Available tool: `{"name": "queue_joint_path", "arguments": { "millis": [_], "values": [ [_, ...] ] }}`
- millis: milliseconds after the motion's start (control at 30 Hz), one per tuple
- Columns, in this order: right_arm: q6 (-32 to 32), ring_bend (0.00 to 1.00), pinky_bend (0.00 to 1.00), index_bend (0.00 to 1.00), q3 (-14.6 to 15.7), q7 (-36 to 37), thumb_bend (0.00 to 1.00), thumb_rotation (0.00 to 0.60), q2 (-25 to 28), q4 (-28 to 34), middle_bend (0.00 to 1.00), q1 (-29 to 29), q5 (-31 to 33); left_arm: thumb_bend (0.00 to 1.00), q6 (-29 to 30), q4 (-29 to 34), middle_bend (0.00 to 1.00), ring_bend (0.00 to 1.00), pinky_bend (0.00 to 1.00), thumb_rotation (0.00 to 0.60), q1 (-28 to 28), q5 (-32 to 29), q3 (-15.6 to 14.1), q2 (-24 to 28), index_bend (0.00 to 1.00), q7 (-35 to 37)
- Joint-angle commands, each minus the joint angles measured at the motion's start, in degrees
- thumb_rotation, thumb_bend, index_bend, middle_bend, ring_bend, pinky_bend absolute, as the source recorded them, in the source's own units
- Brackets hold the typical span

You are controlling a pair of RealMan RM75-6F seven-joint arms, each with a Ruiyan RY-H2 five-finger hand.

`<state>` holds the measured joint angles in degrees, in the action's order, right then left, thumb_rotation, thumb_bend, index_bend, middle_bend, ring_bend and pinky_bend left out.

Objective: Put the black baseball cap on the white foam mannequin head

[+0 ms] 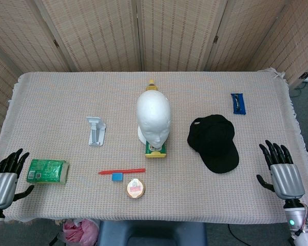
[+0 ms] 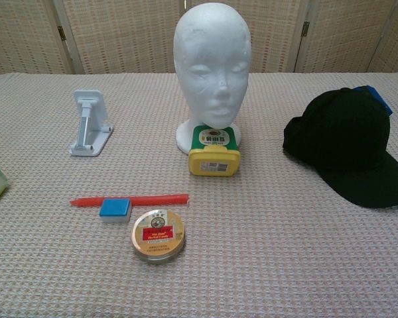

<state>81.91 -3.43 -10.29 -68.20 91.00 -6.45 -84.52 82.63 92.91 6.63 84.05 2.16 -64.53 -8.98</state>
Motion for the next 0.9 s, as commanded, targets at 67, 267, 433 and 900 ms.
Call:
{"name": "queue_joint_path", "arguments": {
  "millis": [67, 267, 433, 900],
  "values": [
    [-0.51, 0.00, 0.00, 0.00, 0.11, 0.14, 0.19, 0.600, 0.06, -0.04, 0.00, -0.22, 0.02, 0.22, 0.19, 0.09, 0.00, 0.00, 0.15, 0.600, -0.05, 0.12, -0.04, -0.09, 0.05, -0.39],
    [-0.40, 0.00, 0.00, 0.00, 0.45, 1.19, 0.20, 0.600, -0.24, -0.02, 0.00, -0.10, -0.39, 0.22, -0.07, 0.31, 0.00, 0.00, 0.15, 0.600, 0.15, 0.93, -0.51, -0.46, 0.05, -0.94],
    [1.33, 0.00, 0.00, 0.00, 0.89, 1.06, 0.21, 0.600, -4.18, -5.43, 0.00, -0.09, -2.67, 0.22, -0.28, 0.33, 0.00, 0.00, 0.15, 0.600, 0.19, 0.48, -0.28, 0.30, 0.05, 0.57],
    [9.48, 0.06, 0.17, 0.11, 3.26, 14.64, 0.20, 0.600, -21.31, -38.17, 0.18, -0.97, -12.25, 0.22, 1.68, 1.24, 0.00, 0.00, 0.15, 0.600, -1.65, 0.02, -0.59, 2.32, 0.05, 2.97]
  ]
}}
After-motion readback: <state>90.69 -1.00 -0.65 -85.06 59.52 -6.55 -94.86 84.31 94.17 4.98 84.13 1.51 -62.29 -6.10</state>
